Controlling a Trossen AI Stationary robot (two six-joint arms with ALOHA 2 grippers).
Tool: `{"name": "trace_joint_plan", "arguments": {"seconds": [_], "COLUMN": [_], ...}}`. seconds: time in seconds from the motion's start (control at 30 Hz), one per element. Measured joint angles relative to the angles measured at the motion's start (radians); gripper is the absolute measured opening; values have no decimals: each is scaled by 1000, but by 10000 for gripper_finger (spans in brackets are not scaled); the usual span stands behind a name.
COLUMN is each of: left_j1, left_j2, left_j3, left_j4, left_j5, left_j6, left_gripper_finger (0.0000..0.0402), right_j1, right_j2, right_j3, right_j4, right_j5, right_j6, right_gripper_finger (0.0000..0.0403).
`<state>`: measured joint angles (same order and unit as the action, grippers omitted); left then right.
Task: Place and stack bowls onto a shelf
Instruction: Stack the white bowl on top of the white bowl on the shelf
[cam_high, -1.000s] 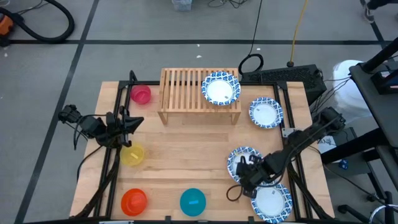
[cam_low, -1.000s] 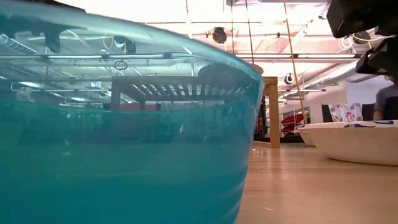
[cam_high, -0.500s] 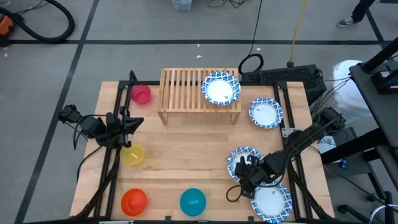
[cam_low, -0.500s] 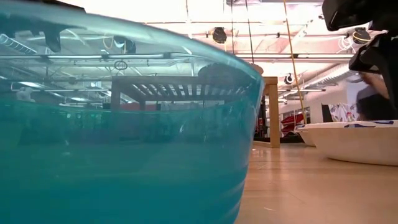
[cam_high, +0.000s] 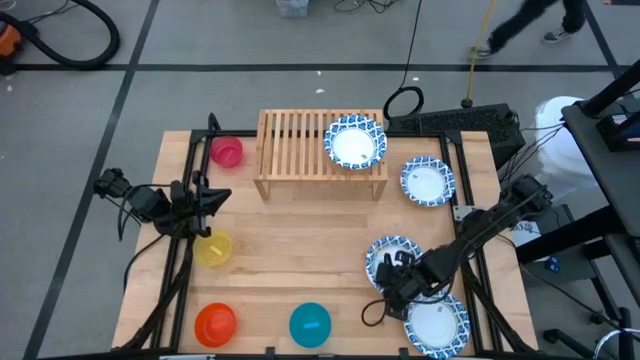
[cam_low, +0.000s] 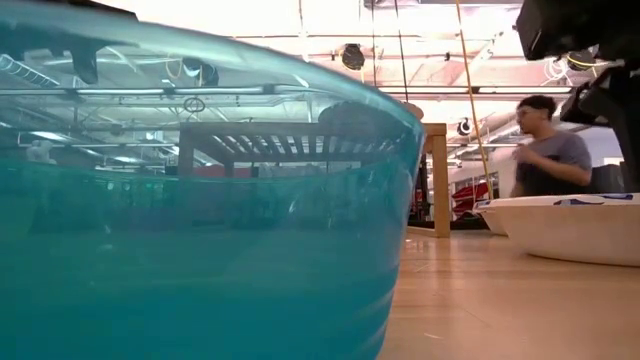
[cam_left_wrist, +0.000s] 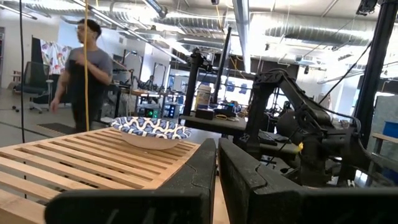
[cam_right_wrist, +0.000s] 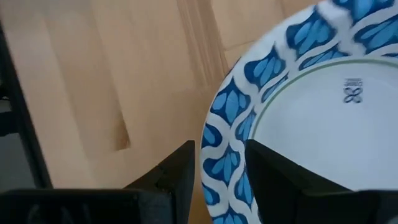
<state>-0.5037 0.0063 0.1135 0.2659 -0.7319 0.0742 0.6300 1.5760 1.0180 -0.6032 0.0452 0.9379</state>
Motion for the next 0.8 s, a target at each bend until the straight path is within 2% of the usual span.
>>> {"name": "trace_joint_plan", "arguments": {"seconds": [0.4, 0.8], "left_j1": [0, 0], "left_j2": [0, 0], "left_j3": [0, 0], "left_j4": [0, 0], "left_j5": [0, 0], "left_j6": [-5, -8], "left_gripper_finger": [24, 24], "right_j1": [0, 0], "right_j2": [94, 97], "right_j3": [-1, -1], "right_j4": [6, 91], "right_j5": [-21, -22], "right_j6": [-33, -56], "right_gripper_finger": [134, 134]}}
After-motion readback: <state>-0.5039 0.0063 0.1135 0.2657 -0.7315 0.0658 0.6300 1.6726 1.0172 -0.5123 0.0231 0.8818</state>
